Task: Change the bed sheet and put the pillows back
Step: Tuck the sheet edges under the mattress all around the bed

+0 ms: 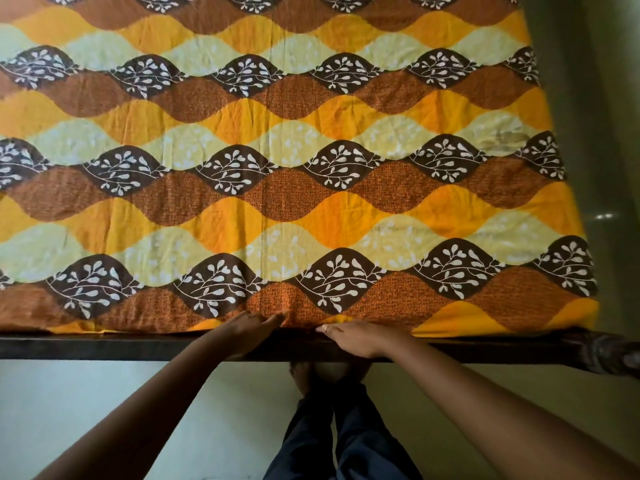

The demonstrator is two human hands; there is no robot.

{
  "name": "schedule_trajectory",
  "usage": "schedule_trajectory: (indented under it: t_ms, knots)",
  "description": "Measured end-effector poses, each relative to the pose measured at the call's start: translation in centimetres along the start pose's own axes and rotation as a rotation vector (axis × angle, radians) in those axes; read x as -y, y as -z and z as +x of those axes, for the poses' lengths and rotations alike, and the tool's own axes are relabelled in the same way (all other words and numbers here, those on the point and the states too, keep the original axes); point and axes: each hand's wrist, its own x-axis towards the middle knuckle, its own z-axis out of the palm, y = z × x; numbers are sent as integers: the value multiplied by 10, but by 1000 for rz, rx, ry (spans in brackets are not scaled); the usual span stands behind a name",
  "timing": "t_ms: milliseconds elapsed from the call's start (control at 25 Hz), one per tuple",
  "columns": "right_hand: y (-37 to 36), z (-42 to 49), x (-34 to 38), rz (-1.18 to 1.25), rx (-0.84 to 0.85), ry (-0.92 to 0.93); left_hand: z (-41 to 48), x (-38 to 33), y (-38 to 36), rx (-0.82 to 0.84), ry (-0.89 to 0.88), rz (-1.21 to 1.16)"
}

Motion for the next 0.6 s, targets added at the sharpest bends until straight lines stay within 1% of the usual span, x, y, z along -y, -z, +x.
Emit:
schedule_trajectory:
  t_ms: [40, 80, 120, 160, 200, 280, 360, 400, 480, 520, 600]
  knots:
    - [-6, -2, 1, 14, -76, 12, -3, -3, 0, -45, -18, 25]
    - [-12, -5, 1, 23, -193, 55, -7, 0, -4, -191, -65, 70]
    - [-17, -11, 1, 43, -314, 101, -14, 1, -10, -392, -125, 89]
    - [-20, -16, -2, 75, -413, 138, -24, -2, -16, -535, -172, 42]
    - [-20, -24, -8, 125, -496, 163, -32, -11, -19, -599, -215, -3]
    - [-16, -43, -32, 160, -625, 156, -25, -37, -26, -558, -272, -72]
    - [-6, -67, -69, 107, -742, 102, 0, -77, -29, -450, -289, -80]
    - [-1, -81, -91, 63, -779, 68, 15, -100, -29, -424, -325, -90]
    - [6, -105, -132, -22, -788, -60, 41, -144, -33, -355, -413, -117]
    - [8, -115, -151, -41, -788, -136, 54, -163, -40, -288, -436, -115]
    - [10, -126, -180, -21, -743, -239, 71, -189, -55, -154, -411, -104]
